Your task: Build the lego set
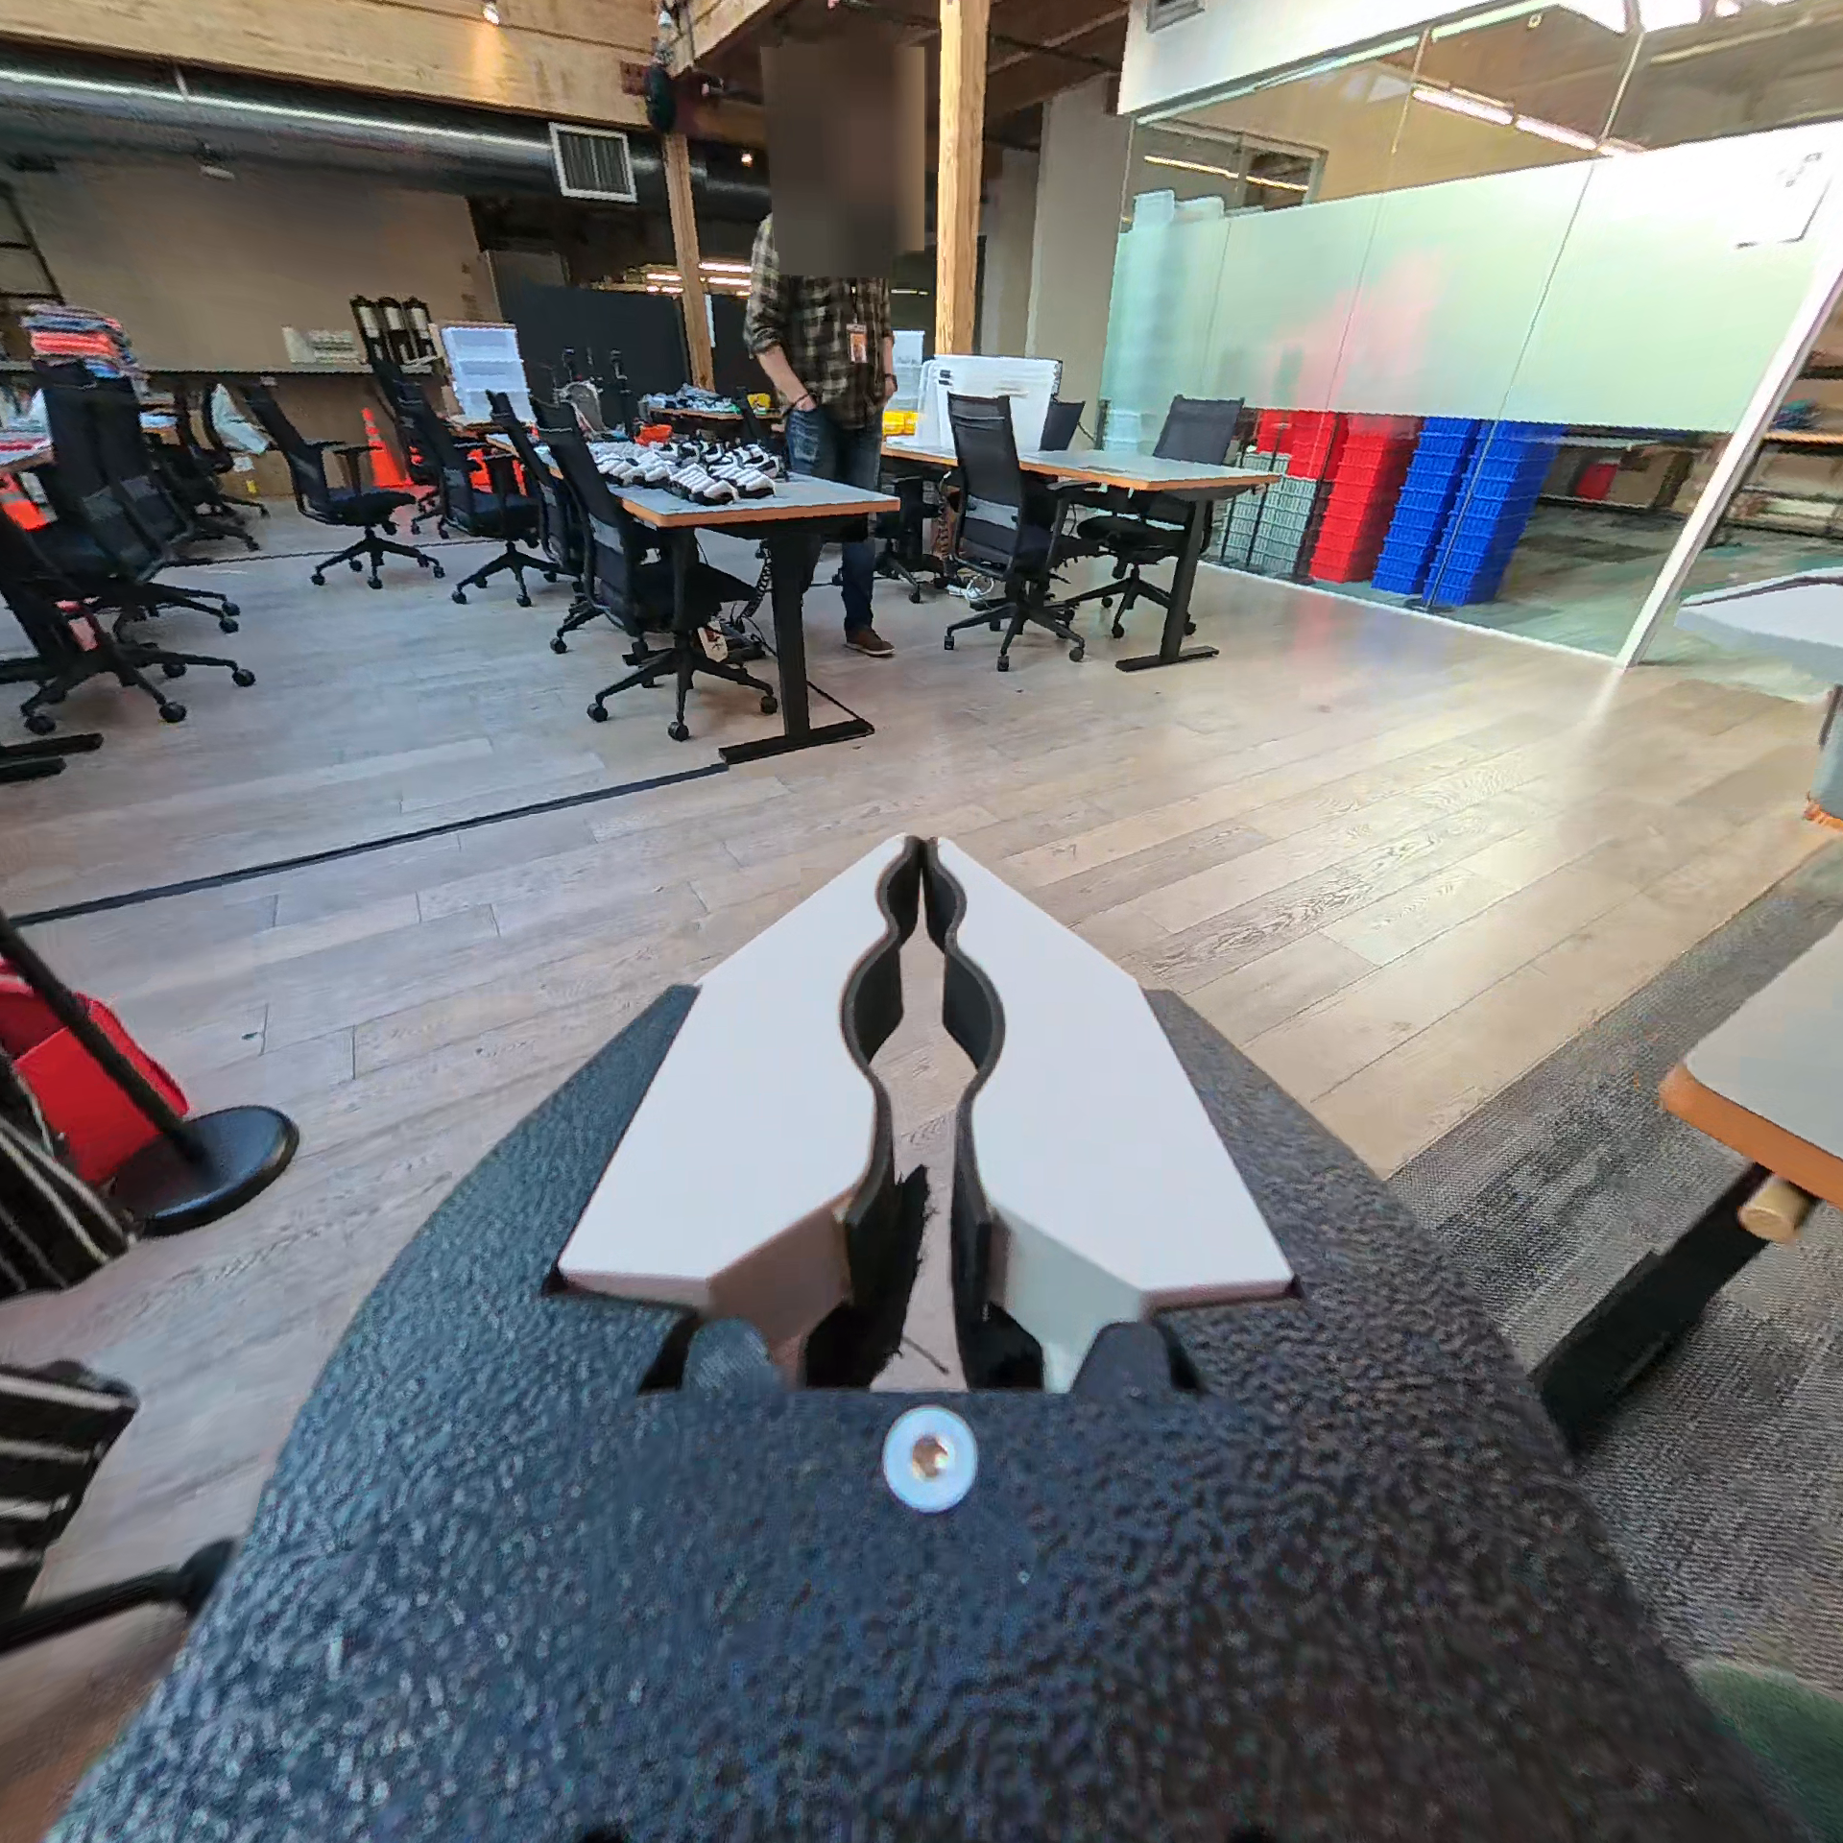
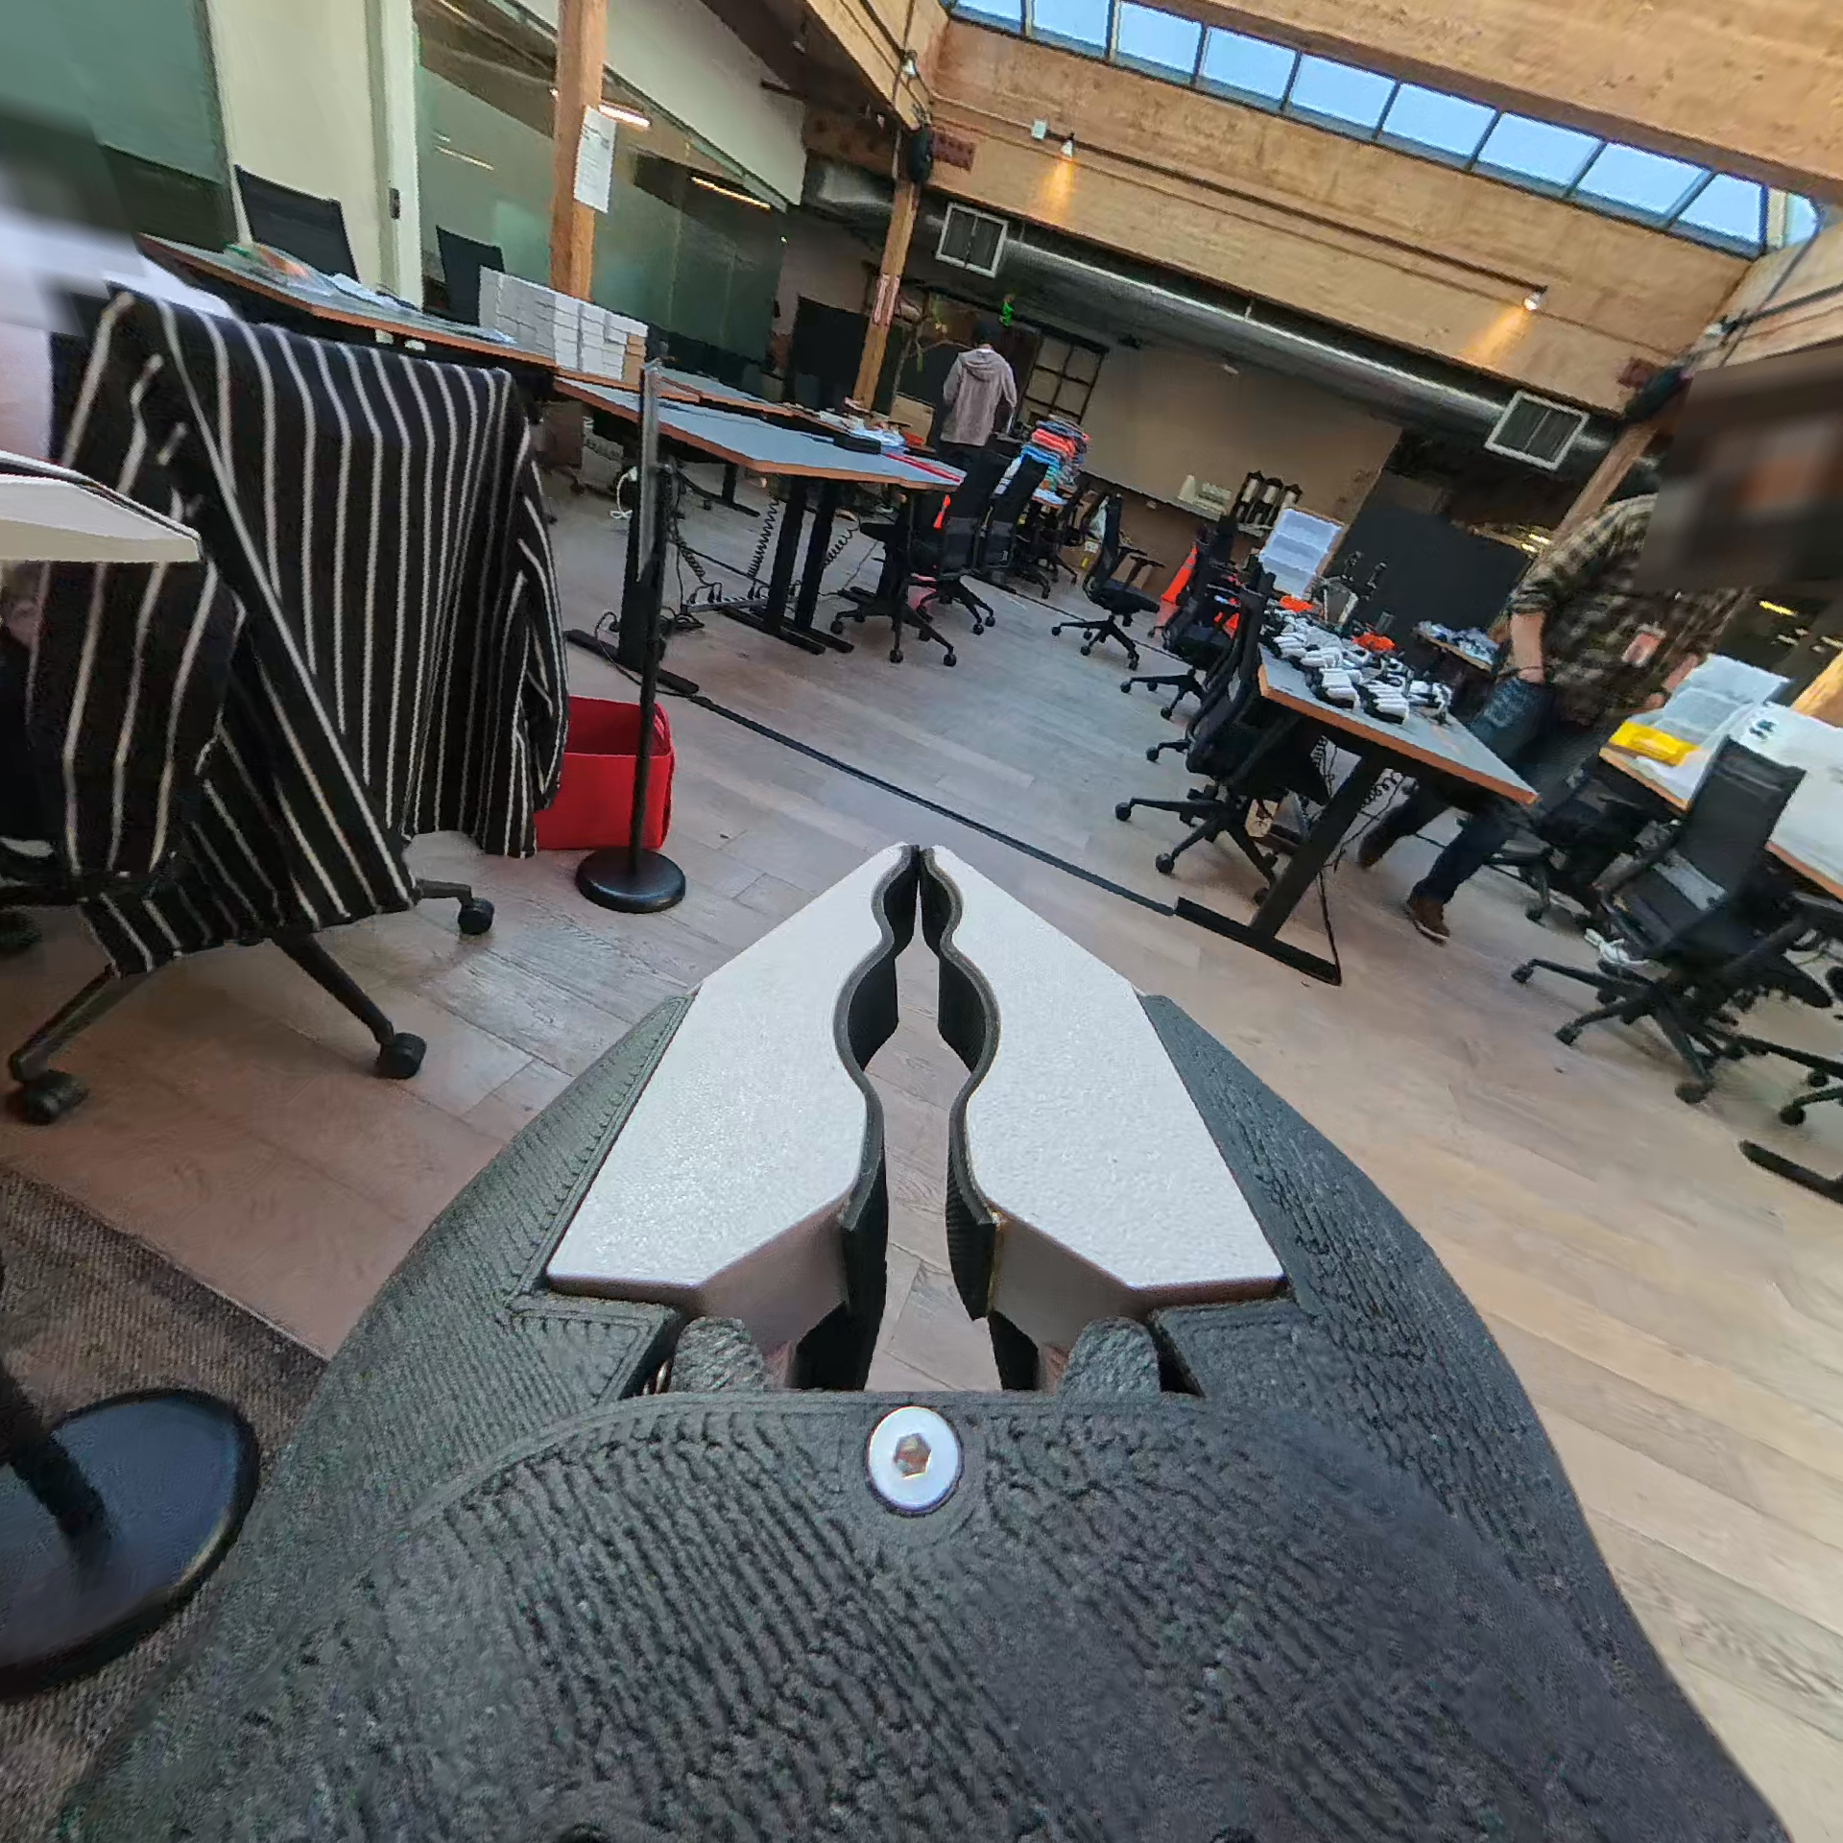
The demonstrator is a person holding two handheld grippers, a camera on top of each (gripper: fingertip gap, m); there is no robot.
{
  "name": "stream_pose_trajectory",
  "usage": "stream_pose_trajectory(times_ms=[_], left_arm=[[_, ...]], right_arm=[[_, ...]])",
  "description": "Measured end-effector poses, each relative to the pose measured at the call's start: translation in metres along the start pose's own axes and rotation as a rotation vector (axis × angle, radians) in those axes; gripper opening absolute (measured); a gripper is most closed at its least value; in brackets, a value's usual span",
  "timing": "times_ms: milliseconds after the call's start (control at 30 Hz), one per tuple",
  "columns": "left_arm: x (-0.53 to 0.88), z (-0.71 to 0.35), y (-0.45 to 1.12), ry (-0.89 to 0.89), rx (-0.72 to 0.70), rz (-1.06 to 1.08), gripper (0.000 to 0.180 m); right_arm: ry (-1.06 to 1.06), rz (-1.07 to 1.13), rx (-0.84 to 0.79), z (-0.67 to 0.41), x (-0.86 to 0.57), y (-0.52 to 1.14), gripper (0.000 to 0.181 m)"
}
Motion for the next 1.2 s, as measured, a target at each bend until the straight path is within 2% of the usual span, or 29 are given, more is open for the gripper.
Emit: stream_pose_trajectory(times_ms=[167,367,467,567,867,1000,1200], left_arm=[[0.047,0.021,0.138,0.076,-0.011,0.011,0.0],[0.131,0.029,0.32,0.05,-0.013,-0.007,0.0],[0.167,0.007,0.392,0.064,-0.086,0.038,0.0],[0.208,0.012,0.455,0.115,-0.075,-0.012,0.0],[0.35,0.066,0.63,0.06,-0.054,-0.134,0.0],[0.42,0.069,0.742,0.003,-0.052,-0.061,0.0],[0.464,0.055,0.921,0.052,-0.106,0.111,0.0]], right_arm=[[0.022,0.056,-0.011,0.026,-0.086,0.121,0.0],[0.03,0.053,-0.006,0.011,-0.194,0.305,0.0],[0.015,-0.019,-0.017,-0.012,-0.23,0.389,0.0],[0.013,-0.025,-0.012,-0.013,-0.266,0.469,0.0],[-0.018,-0.051,0.003,0.015,-0.335,0.708,0.0],[0.007,-0.005,0.028,-0.001,-0.385,0.806,0.0],[-0.021,0.17,0.014,-0.01,-0.478,0.902,0.006]])
Point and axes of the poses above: each gripper's, where its closed fingertips meet, y out along the fingers, z out of its underside, x = y × z across the jaws, the point moved 7 cm from there along -y, back along the fingers, and after that the axes turned 15 degrees about y, right-handed, at the moved point
